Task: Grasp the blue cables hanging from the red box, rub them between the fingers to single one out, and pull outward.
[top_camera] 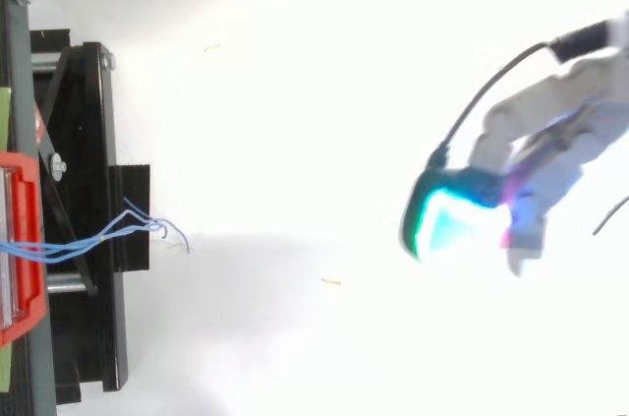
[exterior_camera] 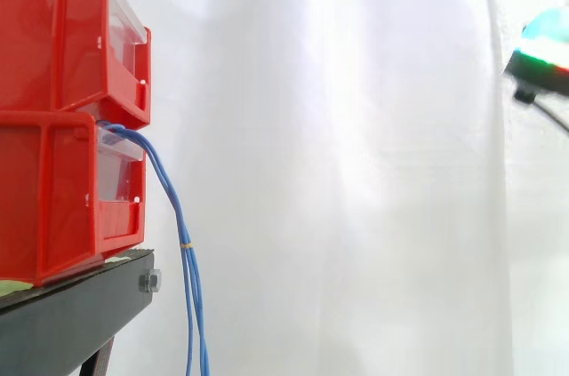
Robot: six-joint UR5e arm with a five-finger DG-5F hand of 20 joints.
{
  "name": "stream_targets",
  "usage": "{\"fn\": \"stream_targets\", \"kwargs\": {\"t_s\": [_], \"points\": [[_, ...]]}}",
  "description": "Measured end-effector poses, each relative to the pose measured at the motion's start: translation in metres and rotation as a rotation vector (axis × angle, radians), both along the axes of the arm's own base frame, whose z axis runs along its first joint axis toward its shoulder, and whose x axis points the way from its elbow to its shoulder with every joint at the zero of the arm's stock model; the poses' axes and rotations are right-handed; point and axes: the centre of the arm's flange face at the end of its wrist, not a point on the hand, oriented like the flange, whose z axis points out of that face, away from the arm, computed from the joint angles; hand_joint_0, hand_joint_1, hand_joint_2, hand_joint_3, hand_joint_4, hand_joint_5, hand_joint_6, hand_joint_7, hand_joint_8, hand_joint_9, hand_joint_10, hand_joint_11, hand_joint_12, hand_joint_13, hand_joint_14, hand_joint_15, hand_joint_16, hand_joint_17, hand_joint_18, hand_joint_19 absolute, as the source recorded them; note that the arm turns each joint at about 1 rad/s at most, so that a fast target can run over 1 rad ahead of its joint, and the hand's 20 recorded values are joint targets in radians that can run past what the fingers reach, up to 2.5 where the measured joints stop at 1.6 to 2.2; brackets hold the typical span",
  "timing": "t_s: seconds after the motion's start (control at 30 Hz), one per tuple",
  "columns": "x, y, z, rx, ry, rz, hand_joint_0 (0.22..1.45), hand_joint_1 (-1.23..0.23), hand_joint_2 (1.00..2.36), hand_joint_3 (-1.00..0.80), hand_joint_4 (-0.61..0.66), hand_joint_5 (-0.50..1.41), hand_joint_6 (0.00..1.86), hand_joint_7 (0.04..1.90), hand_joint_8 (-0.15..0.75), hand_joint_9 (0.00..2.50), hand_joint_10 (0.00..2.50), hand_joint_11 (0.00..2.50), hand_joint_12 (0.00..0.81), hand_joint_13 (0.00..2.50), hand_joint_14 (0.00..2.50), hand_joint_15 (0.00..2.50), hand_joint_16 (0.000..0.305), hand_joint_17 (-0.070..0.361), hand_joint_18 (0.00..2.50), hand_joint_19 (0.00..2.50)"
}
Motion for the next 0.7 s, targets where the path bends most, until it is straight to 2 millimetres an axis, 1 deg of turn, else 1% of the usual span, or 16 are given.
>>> {"fn": "stream_targets", "kwargs": {"t_s": [0.07,0.13,0.2,0.3,0.5,0.53,0.57,0.6,0.67,0.7], "points": [[0.011,0.003,-0.02,0.002,0.011,0.003,0.48,-0.93,1.0,-0.5,0.33,-0.18,0.5,0.85,0.34,0.79,0.01,0.78,0.354,0.83,0.01,0.47,0.047,0.105,0.77,0.37],[0.019,0.006,-0.033,0.007,0.01,0.003,0.46,-0.93,1.0,-0.5,0.34,-0.17,0.5,0.86,0.347,0.79,0.01,0.77,0.362,0.83,0.02,0.47,0.049,0.11,0.78,0.37],[0.024,0.007,-0.039,0.012,0.0,0.0,0.44,-0.91,1.0,-0.5,0.35,-0.16,0.5,0.86,0.355,0.79,0.01,0.78,0.375,0.83,0.01,0.47,0.052,0.116,0.78,0.37],[0.029,0.008,-0.041,0.017,-0.024,-0.016,0.43,-0.86,1.0,-0.5,0.36,-0.16,0.5,0.86,0.363,0.8,0.01,0.74,0.388,0.82,0.02,0.45,0.053,0.12,0.77,0.37],[0.035,0.009,-0.04,0.014,-0.059,-0.062,0.46,-0.65,1.0,-0.5,0.35,-0.15,0.5,0.86,0.347,0.79,0.01,0.65,0.383,0.77,0.01,0.44,0.051,0.116,0.67,0.4],[0.035,0.009,-0.039,0.013,-0.064,-0.07,0.46,-0.63,1.0,-0.5,0.35,-0.14,0.5,0.85,0.341,0.78,0.01,0.59,0.384,0.75,0.01,0.42,0.052,0.117,0.64,0.41],[0.036,0.009,-0.039,0.013,-0.066,-0.074,0.47,-0.57,1.0,-0.5,0.34,-0.14,0.5,0.83,0.326,0.75,0.01,0.49,0.384,0.7,0.01,0.36,0.051,0.116,0.6,0.4],[0.036,0.01,-0.039,0.012,-0.067,-0.079,0.47,-0.56,1.0,-0.5,0.34,-0.14,0.5,0.82,0.32,0.74,0.01,0.44,0.384,0.69,0.01,0.34,0.051,0.116,0.59,0.39],[0.037,0.011,-0.039,0.007,-0.069,-0.095,0.47,-0.53,1.0,-0.5,0.34,-0.14,0.5,0.76,0.307,0.7,0.01,0.23,0.38,0.54,0.01,0.2,0.051,0.115,0.48,0.31],[0.037,0.011,-0.039,0.004,-0.07,-0.103,0.47,-0.53,1.0,-0.5,0.34,-0.14,0.5,0.75,0.306,0.69,0.0,0.18,0.38,0.52,0.01,0.18,0.051,0.116,0.45,0.29]]}}
